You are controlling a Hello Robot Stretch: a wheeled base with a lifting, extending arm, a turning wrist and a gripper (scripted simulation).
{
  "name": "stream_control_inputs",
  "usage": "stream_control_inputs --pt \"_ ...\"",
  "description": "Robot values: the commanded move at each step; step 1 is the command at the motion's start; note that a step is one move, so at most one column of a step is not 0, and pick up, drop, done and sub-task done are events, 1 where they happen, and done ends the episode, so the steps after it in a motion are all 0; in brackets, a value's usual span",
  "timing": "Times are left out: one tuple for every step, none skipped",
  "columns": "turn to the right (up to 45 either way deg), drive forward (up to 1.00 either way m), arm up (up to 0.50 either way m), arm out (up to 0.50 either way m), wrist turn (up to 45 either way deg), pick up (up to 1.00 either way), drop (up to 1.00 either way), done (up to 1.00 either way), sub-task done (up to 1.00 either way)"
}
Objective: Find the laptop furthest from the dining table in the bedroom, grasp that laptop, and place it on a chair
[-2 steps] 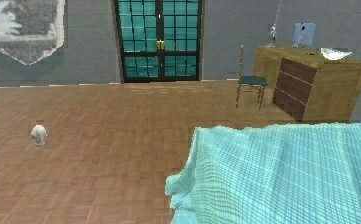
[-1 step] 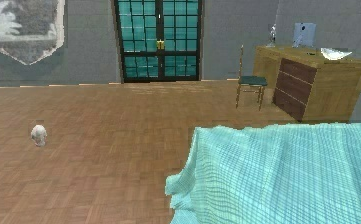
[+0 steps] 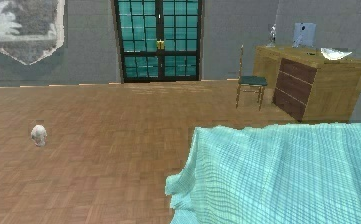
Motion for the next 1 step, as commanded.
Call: stream_control_inputs --pt "0.0 0.0 0.0 0.0 0.0 1.0 0.0 0.0 0.0"
